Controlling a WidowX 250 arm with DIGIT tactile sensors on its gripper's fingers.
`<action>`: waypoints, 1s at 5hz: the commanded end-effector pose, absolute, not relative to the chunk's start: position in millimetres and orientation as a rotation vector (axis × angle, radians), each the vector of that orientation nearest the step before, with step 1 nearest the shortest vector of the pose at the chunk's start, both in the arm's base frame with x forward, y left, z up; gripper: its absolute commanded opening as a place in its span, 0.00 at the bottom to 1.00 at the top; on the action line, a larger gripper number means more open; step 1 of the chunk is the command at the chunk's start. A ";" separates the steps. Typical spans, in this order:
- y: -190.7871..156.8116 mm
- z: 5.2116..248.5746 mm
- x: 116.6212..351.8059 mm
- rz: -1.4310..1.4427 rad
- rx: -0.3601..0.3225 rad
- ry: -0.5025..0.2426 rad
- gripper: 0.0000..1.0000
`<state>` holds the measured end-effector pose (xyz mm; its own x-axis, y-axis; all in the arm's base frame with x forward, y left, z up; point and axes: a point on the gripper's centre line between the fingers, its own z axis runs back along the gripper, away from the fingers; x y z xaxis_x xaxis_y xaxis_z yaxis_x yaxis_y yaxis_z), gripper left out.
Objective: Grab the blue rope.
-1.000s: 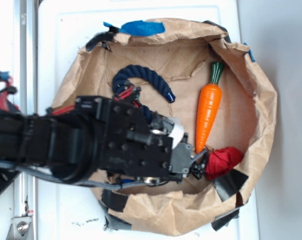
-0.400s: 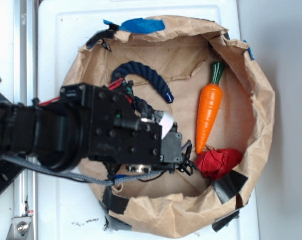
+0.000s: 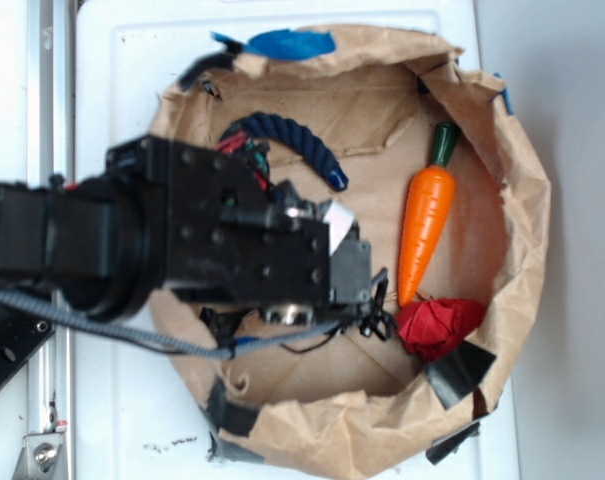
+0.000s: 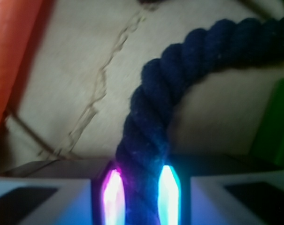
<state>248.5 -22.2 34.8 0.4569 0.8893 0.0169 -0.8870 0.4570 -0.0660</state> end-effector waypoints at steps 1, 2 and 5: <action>5.5 105.1 257.6 0.847 -0.052 -0.207 0.00; 25.8 140.7 259.3 0.766 -0.062 -0.171 0.00; 38.8 200.7 259.4 0.639 -0.012 -0.170 0.00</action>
<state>257.2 30.4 180.8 0.7964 0.5982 0.0888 -0.5988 0.8006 -0.0219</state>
